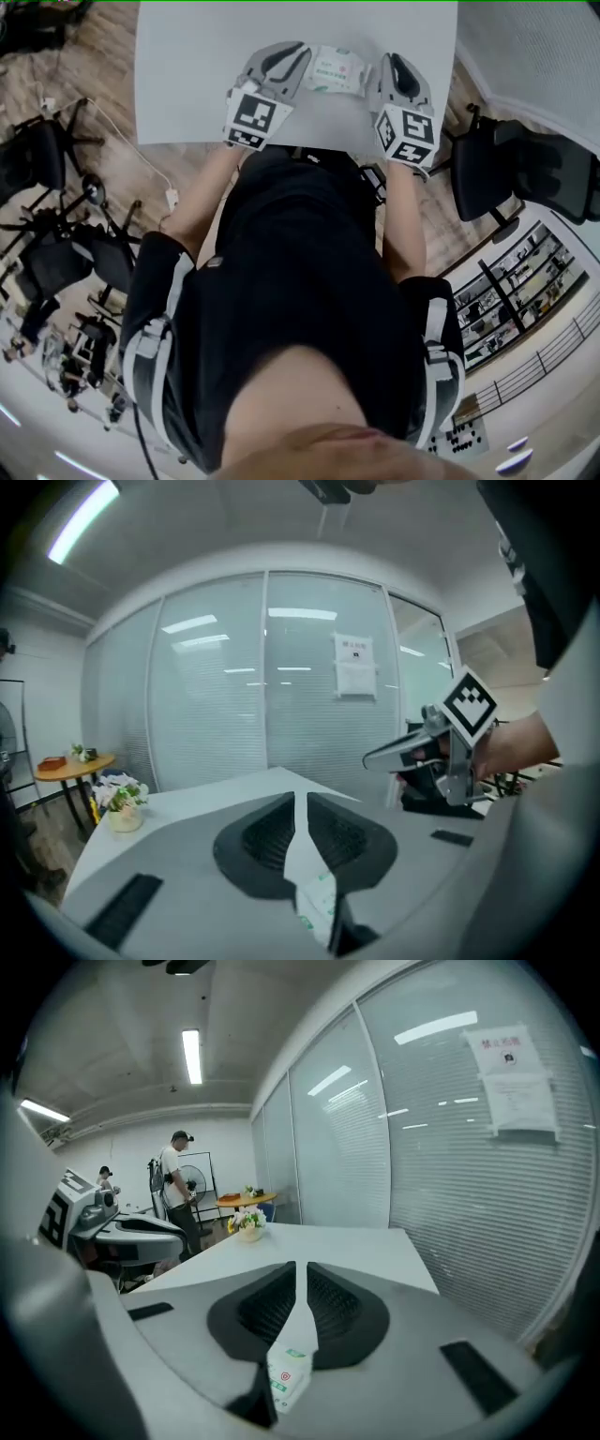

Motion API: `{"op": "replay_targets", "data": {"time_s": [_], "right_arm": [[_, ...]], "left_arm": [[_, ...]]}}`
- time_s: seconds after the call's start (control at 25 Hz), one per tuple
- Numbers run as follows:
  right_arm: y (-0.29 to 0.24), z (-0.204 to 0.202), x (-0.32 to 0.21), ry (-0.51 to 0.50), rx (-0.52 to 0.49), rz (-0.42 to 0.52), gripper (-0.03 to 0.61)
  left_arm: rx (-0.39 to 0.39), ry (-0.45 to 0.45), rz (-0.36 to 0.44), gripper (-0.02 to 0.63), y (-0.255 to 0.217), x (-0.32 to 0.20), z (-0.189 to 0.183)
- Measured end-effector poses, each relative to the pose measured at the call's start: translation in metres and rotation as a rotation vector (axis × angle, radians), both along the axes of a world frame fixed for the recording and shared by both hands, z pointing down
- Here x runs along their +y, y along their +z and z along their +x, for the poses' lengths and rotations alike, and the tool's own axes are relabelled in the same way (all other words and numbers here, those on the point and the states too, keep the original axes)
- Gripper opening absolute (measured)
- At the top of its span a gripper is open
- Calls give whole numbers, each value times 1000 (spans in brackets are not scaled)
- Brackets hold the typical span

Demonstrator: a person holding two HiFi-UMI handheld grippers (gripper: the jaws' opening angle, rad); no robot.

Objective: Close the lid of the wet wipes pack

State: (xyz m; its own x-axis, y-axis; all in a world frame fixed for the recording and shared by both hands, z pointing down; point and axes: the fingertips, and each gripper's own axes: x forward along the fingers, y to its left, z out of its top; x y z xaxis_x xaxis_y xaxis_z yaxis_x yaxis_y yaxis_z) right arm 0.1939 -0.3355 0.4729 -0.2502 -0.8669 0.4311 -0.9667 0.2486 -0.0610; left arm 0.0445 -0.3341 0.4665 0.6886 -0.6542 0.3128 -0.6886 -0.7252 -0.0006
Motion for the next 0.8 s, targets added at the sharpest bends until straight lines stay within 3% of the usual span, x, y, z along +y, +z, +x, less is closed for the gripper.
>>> {"op": "replay_targets", "data": {"time_s": [0.12, 0.4, 0.8], "right_arm": [[-27, 9, 19, -11, -22, 68, 48], [-74, -3, 65, -85, -92, 143, 29], [-104, -23, 95, -103, -117, 186, 22]], "left_arm": [[59, -118, 42, 57, -33, 20, 0], [167, -256, 135, 58, -100, 65, -11], [196, -276, 177, 57, -133, 94, -30]]}}
